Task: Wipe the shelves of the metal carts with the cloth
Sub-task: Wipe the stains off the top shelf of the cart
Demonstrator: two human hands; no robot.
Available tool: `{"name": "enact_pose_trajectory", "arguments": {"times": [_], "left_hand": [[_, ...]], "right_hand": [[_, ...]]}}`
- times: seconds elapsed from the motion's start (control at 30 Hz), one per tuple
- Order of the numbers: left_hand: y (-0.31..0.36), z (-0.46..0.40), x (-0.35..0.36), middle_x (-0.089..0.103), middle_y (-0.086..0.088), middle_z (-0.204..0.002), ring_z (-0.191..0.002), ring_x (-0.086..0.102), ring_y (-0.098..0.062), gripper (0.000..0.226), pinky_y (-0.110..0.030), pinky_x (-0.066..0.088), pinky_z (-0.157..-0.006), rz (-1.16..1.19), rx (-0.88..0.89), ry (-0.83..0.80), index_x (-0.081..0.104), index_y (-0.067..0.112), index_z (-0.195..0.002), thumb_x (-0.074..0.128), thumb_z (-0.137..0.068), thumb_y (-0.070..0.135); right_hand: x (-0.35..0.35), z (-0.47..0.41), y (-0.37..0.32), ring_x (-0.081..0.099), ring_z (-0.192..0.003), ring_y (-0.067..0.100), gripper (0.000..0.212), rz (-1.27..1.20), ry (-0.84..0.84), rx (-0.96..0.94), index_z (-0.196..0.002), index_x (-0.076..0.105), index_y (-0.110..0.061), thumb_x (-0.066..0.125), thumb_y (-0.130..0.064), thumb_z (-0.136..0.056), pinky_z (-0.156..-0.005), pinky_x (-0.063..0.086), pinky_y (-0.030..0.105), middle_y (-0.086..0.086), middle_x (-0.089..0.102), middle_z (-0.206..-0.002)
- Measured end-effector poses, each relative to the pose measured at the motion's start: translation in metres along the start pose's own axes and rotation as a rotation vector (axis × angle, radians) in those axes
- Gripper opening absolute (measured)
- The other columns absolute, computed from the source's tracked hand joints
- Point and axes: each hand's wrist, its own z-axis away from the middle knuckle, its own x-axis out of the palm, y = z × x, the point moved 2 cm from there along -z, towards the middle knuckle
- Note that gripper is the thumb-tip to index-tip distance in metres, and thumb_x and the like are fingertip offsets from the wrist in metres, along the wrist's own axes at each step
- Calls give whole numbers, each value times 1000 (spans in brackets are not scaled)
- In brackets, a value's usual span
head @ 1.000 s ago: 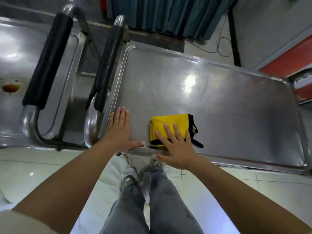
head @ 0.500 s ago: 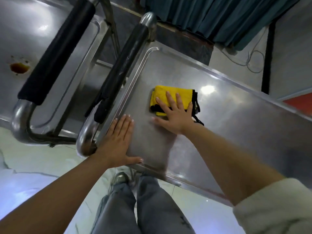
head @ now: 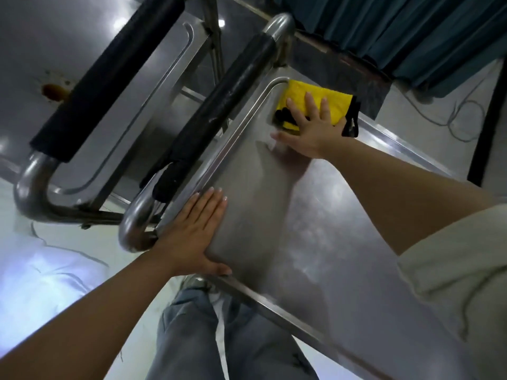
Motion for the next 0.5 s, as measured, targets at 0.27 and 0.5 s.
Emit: {"name": "enact_pose_trajectory", "arguments": {"times": [0.27,0.5], "left_hand": [[2,1,-5,-42,-7,-149,-138,-38,-20,137,-36,-27,-112,11,6,-7,-39,12,-139,25,-55,99],[10,14,-10,-27,-15,-156,-142,-30,-28,145,-45,-12,-118,-6,-87,-3,-31,5,-141,26,-49,100]], "right_hand": [[52,100,-32,-27,-143,28,89,44,-10,-98,-145,-13,-51,10,-91,-69,-108,-9,69,-6,-28,-156],[106,198,-79,-34,-140,25,73,30,-15,-131,-144,-13,-52,13,-80,-83,-108,-11,67,-8,-29,-156]]}}
